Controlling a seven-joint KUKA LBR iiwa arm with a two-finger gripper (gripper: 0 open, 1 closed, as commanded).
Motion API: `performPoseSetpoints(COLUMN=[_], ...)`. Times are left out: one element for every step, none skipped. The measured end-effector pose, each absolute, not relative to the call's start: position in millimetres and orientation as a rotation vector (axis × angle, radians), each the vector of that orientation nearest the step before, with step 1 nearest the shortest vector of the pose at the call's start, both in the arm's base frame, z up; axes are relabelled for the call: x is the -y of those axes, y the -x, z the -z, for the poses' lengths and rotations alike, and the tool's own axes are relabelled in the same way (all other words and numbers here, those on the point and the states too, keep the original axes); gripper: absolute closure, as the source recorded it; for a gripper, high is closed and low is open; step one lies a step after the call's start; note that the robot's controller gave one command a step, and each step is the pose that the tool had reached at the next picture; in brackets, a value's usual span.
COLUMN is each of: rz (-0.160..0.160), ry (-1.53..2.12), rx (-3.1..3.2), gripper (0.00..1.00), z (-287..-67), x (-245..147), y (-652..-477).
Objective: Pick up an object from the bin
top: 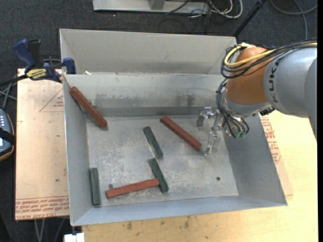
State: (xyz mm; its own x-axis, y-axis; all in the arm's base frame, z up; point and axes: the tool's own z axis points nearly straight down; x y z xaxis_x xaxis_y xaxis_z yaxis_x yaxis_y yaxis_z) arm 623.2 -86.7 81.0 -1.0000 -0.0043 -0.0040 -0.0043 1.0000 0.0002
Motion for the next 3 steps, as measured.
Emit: performPoseSetpoints(rz=[-0.002, 0.000, 0.000], ry=[-0.122, -0.090, -0.089], rx=[-3.136, -3.136, -3.135], gripper=[0.00, 1.00, 1.00], z=[-82.1, -71.5, -71.5], x=[40.4, 66.2, 66.0], y=[-630.8, -629.0, -629.1])
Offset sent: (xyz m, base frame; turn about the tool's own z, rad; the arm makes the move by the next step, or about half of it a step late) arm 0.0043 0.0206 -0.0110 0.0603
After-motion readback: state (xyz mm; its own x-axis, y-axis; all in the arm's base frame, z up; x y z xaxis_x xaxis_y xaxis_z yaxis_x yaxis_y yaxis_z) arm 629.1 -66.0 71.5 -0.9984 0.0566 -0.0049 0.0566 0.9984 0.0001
